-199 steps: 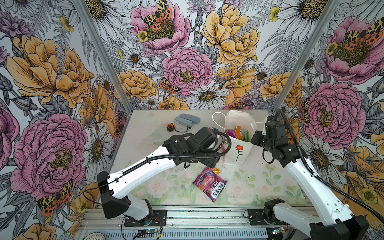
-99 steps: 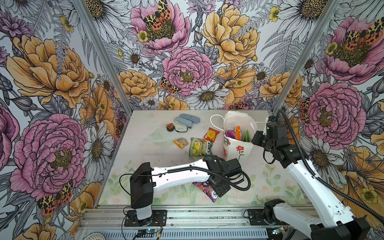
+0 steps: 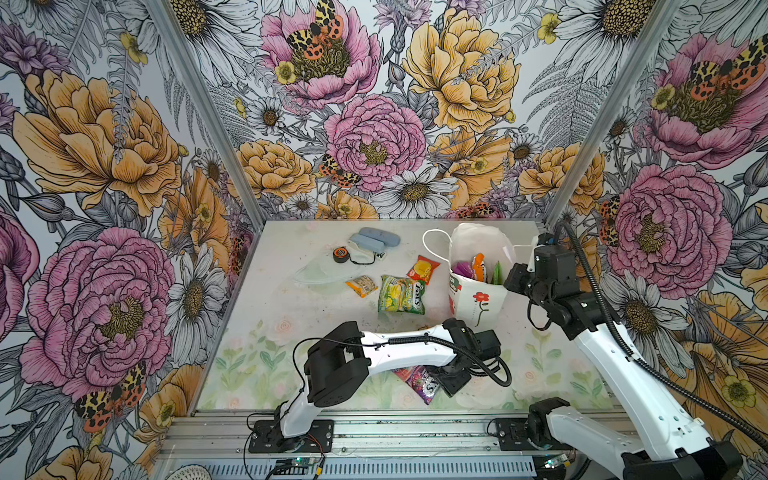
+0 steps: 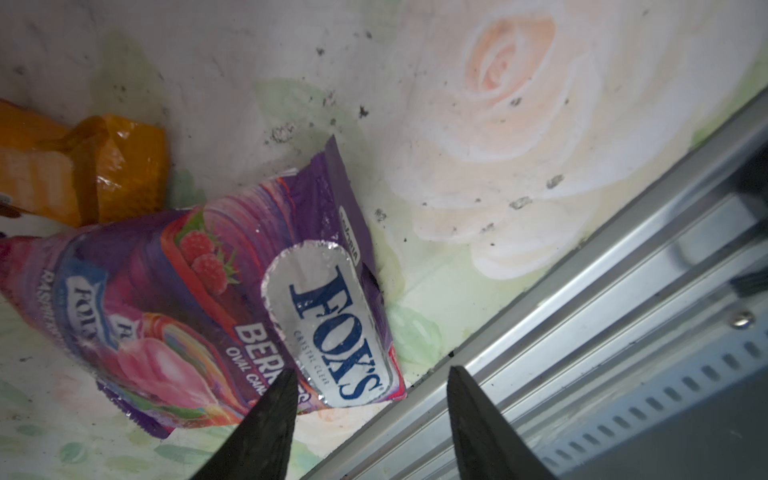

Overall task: Place the snacks into the paper bag
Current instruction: 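Lower the left gripper and close it on the purple bag's end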

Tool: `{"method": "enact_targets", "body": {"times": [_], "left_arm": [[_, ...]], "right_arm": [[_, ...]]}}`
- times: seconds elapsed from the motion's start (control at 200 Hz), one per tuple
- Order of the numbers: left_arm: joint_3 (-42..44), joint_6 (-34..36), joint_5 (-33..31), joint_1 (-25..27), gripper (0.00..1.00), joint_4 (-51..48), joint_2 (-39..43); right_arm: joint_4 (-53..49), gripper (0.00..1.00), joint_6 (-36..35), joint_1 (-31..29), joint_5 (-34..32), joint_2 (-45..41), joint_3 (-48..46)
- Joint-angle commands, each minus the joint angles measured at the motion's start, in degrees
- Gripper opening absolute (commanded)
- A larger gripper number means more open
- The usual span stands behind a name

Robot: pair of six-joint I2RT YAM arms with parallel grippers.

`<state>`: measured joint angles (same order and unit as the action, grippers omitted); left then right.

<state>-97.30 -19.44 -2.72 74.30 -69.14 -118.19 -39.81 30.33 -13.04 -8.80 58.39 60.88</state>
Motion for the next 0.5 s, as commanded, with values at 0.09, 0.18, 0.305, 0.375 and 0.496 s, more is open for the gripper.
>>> {"method": "enact_targets", "body": {"times": [0.09, 0.18, 0.305, 0.375, 0.496], "left_arm": [[-3.72, -7.64, -3.15, 0.07, 0.59, -1.72, -2.74], [-4.34, -9.03, -4.45, 0.11, 0.6, -2.96, -3.86], [-4.83, -10.32, -5.63, 0.18, 0.63, -4.54, -5.28], [-4.77, -10.69, -5.59, 0.37, 0.63, -4.78, -6.15], [-4.39, -10.67, -5.43, 0.58, 0.61, -4.77, -8.04]], "right_arm": [[3.87, 0.0, -0.14, 0.58, -1.43, -1.53, -0.04], [3.87, 0.0, -0.2, 0.56, -1.5, -1.6, -0.32], [3.91, 0.0, -0.21, 0.56, -1.57, -1.85, -0.67], [3.87, 0.0, -0.2, 0.6, -1.52, -2.01, -0.92], [3.87, 0.0, -0.01, 0.63, -1.53, -2.14, -1.2]]}}
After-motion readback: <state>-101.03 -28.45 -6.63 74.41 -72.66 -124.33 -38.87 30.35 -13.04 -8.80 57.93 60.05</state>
